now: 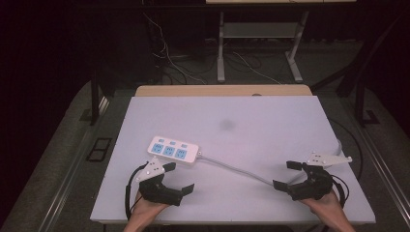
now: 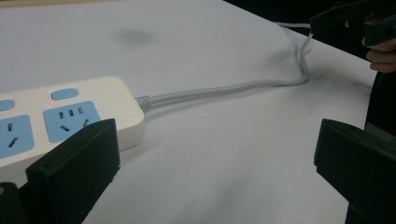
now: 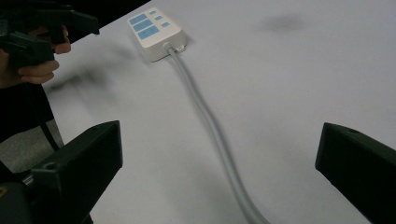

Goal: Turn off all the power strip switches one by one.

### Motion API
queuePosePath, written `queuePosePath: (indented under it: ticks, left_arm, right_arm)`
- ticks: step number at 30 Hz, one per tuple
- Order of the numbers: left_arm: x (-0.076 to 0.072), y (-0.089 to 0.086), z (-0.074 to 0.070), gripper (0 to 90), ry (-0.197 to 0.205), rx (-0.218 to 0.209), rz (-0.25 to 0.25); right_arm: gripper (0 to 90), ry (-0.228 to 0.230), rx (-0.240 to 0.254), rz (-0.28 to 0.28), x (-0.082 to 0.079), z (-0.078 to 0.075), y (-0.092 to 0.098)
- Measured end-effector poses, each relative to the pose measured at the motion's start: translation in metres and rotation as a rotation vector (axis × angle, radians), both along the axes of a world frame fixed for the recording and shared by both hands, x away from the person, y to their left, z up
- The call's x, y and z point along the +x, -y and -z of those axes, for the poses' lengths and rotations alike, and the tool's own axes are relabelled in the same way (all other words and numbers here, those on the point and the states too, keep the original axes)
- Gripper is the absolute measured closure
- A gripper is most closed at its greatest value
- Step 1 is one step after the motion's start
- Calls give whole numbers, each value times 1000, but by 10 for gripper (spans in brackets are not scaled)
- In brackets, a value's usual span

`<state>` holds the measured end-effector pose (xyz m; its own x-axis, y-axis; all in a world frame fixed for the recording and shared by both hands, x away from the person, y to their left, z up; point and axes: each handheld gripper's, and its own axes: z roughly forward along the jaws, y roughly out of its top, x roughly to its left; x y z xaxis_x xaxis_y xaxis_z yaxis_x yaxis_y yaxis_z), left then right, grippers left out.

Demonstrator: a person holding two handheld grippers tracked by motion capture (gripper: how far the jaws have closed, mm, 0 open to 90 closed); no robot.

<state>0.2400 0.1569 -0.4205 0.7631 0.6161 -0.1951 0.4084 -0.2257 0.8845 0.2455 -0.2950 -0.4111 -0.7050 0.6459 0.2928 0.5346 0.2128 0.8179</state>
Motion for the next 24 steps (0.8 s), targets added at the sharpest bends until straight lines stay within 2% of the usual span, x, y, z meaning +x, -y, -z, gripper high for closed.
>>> queuePosePath:
  ticks: [13, 24]
  left_arm:
    - [-1, -9, -8, 0, -39, 26, -2]
    - [8, -21, -17, 0, -61, 53, -16]
  right_arm:
    - [5, -10, -14, -17, 0, 1, -2]
    - [5, -12, -24, -12, 1, 2, -2]
